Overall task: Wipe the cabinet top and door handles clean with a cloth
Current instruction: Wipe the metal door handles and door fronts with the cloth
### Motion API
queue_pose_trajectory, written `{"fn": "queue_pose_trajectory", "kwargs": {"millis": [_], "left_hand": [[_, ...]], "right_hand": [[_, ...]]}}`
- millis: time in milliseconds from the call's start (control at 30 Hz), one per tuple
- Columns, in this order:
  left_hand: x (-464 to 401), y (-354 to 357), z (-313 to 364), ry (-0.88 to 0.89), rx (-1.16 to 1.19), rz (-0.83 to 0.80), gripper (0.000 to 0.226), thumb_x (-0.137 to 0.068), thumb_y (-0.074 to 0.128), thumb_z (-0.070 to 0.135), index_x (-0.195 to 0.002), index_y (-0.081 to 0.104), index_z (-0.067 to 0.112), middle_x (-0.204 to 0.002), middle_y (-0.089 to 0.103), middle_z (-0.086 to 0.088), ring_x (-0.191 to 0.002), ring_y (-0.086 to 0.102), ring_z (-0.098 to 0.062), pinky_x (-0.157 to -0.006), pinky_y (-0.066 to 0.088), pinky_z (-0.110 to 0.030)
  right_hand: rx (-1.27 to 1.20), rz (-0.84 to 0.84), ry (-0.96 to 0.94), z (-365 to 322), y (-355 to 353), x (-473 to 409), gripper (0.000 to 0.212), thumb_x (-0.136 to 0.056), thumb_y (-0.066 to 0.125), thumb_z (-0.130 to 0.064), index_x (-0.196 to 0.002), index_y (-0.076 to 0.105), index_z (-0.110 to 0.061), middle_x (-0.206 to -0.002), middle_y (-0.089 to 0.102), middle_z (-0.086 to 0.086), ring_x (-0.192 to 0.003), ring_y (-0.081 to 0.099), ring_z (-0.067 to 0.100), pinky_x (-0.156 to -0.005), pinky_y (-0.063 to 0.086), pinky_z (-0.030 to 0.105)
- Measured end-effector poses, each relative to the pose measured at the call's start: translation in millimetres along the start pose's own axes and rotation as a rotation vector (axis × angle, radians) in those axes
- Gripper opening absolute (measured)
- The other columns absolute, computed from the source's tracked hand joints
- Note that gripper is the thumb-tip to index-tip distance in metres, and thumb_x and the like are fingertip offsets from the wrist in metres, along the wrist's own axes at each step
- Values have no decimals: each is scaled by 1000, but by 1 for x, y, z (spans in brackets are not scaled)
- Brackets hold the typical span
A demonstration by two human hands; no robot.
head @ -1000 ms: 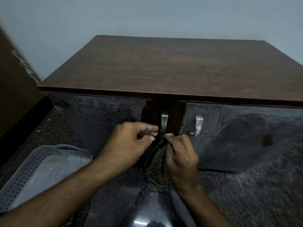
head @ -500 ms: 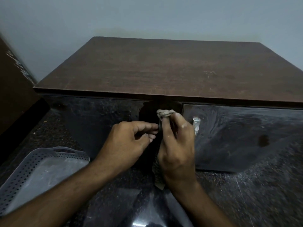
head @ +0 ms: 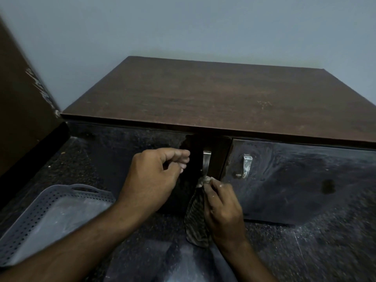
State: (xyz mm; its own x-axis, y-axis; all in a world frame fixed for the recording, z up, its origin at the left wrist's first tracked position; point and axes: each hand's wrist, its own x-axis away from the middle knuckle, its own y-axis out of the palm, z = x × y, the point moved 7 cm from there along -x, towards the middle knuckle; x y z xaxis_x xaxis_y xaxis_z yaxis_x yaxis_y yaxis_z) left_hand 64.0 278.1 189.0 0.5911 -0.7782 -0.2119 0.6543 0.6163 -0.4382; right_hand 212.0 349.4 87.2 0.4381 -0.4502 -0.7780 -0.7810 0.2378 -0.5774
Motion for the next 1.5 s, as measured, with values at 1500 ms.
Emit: {"fn": "queue_pose_trajectory", "kwargs": {"millis": [1500], "left_hand": [[3,11,-5,6,-117,-138,34,-88,60,4,-112,73,24,-96,75,16,-92,68,7,-87,57,-24]], "right_hand": [[245,353,-16,-6,-63,-52,17,-73,72,2,-77,77,-14,-76,59,5,-87,48,24,-80,27,42]]}}
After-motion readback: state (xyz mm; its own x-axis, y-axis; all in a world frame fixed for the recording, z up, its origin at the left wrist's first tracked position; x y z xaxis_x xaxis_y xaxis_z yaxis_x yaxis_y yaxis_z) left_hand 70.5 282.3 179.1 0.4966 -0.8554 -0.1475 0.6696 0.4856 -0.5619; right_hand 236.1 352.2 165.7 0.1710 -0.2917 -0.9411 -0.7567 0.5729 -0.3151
